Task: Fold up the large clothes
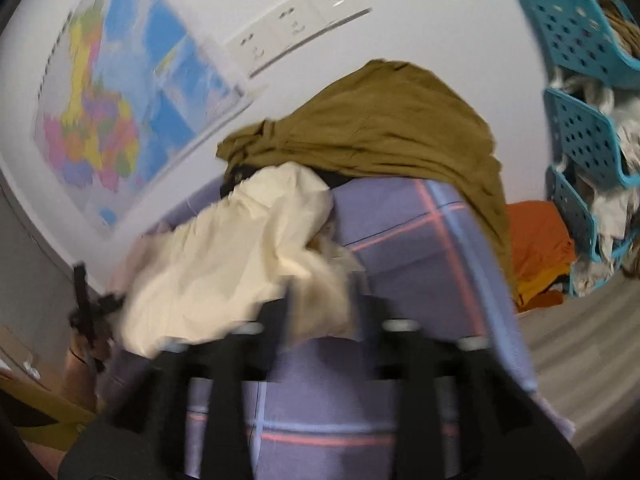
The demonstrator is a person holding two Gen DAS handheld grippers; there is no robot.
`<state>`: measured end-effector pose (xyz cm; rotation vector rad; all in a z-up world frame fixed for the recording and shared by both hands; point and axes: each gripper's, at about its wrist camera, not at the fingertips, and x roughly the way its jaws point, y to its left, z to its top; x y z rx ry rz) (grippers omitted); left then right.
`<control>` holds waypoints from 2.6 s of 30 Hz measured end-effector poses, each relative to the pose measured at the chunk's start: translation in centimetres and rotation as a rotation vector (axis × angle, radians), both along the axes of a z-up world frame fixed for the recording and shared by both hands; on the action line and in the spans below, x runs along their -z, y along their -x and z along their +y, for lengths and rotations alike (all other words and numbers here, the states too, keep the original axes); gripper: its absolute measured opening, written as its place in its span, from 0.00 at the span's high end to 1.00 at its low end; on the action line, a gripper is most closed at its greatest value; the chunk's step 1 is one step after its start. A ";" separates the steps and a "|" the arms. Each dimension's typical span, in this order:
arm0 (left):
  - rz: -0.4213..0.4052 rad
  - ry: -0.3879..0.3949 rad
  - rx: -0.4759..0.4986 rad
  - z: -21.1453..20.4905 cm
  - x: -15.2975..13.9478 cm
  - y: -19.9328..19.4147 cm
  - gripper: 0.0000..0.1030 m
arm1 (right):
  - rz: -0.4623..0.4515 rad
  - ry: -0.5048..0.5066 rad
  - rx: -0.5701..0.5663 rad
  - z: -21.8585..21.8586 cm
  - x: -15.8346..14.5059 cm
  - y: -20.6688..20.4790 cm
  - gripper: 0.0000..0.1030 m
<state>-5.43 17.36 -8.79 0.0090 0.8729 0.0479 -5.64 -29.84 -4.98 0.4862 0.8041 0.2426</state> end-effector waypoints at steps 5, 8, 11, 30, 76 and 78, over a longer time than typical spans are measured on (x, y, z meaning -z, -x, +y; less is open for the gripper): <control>0.000 -0.003 0.002 0.0 0.1 0.7 0.33 | 0.075 -0.053 0.035 -0.8 3.0 -1.5 0.93; -0.013 0.001 0.000 0.2 -0.2 1.3 0.33 | 0.127 -0.036 0.079 -0.9 3.2 -1.5 0.68; -0.033 0.019 0.007 0.1 -1.3 2.1 0.33 | 0.091 0.087 0.121 0.1 0.4 -0.8 0.65; -0.082 0.015 0.044 -1.1 -1.7 4.6 0.28 | 0.086 0.217 -0.217 13.9 0.8 -5.1 0.57; -0.089 0.030 0.001 -1.8 -1.2 9.0 0.28 | 0.047 -0.028 -0.271 16.2 -1.9 0.6 0.35; -0.092 0.032 -0.001 -2.0 -1.4 9.7 0.28 | 0.059 -0.073 -0.264 15.6 -1.9 1.4 0.35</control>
